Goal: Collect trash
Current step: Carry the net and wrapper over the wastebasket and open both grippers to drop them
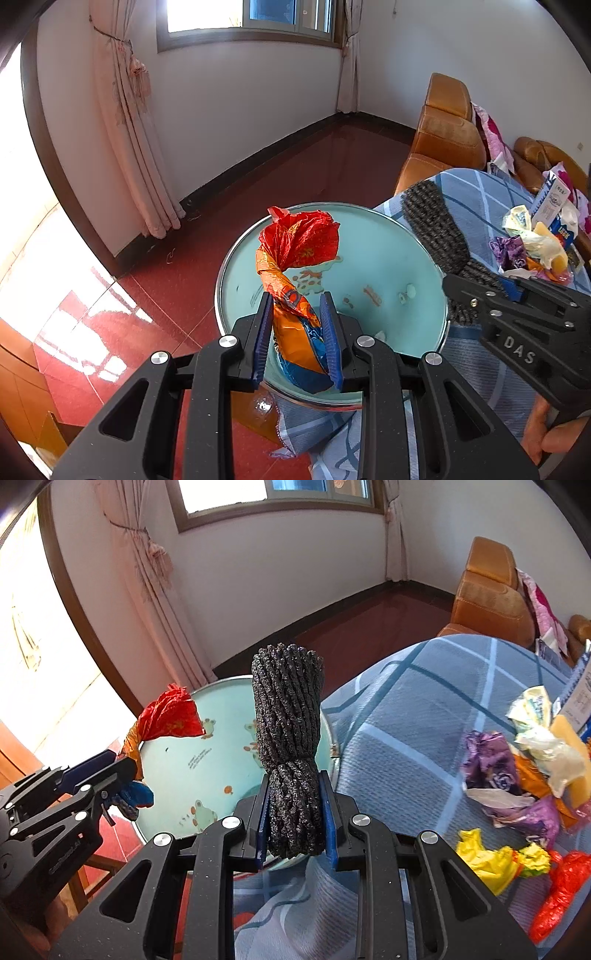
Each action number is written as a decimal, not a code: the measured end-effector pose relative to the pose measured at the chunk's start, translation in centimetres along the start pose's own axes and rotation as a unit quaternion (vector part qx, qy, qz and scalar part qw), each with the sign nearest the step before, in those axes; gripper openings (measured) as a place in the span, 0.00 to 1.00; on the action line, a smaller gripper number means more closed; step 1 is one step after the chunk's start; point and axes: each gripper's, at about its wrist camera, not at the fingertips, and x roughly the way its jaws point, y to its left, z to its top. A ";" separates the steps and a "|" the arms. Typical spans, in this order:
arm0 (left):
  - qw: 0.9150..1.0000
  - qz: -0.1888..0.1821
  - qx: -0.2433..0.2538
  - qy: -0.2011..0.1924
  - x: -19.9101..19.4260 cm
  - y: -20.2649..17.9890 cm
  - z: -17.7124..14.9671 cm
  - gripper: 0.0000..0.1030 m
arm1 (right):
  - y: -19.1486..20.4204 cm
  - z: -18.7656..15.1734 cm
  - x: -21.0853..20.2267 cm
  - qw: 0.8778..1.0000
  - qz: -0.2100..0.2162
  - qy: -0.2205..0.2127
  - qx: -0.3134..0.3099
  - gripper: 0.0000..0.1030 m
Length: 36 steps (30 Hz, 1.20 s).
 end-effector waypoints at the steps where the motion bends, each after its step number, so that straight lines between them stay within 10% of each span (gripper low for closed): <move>1: 1.000 0.001 -0.001 0.002 0.1 0.0 0.0 0.26 | 0.0 0.0 0.4 1.000 0.002 0.004 0.001 0.24; 13: 1.000 0.004 0.000 0.018 1.4 0.2 -0.4 0.26 | 0.5 -0.1 3.1 0.999 0.013 0.032 -0.008 0.25; 20: 0.999 0.017 -0.002 0.028 1.7 0.6 -0.2 0.27 | 0.5 0.3 2.9 0.999 0.025 0.026 -0.013 0.52; 28: 0.999 0.035 -0.020 0.000 -0.1 1.0 0.3 0.68 | -1.4 0.2 -0.5 1.000 -0.004 -0.010 0.007 0.56; 36: 0.999 0.026 -0.007 -0.020 -1.7 -1.3 0.8 0.84 | -6.0 -0.8 -4.4 0.997 -0.043 -0.043 0.055 0.66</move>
